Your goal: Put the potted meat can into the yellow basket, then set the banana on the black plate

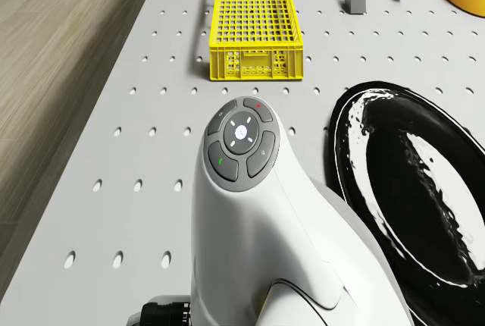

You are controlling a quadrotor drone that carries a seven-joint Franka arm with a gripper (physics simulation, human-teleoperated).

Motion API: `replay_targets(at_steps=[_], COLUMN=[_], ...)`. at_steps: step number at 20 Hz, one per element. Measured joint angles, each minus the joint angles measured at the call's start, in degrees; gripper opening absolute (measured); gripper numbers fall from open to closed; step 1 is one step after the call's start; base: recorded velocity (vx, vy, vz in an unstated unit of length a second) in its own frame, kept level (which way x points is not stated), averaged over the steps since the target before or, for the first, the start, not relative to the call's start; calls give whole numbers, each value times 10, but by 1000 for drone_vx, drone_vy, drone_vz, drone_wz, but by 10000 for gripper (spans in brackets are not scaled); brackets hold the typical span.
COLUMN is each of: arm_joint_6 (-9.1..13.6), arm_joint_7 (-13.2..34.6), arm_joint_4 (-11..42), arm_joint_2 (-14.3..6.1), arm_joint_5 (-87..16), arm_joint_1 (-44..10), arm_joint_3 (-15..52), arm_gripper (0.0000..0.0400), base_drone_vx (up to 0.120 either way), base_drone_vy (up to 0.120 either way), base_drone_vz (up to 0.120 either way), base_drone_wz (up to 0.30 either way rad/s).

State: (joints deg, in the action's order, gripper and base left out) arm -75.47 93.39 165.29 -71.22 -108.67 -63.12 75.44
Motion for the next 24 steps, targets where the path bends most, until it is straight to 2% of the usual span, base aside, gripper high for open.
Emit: replay_targets(at_steps=[17, 21, 24], arm_joint_6=[-36, -44, -49], arm_joint_7=[10, 12, 14], arm_joint_4=[-2, -3, -3], arm_joint_2=[-39, -47, -53], arm_joint_5=[19, 22, 25], arm_joint_1=[-11, -13, -15], arm_joint_3=[10, 11, 13], arm_gripper=[400, 400, 400], base_drone_vx=[120, 120, 120], base_drone_vy=[0, -100, 0], base_drone_vz=[0, 0, 0], base_drone_wz=[0, 0, 0])
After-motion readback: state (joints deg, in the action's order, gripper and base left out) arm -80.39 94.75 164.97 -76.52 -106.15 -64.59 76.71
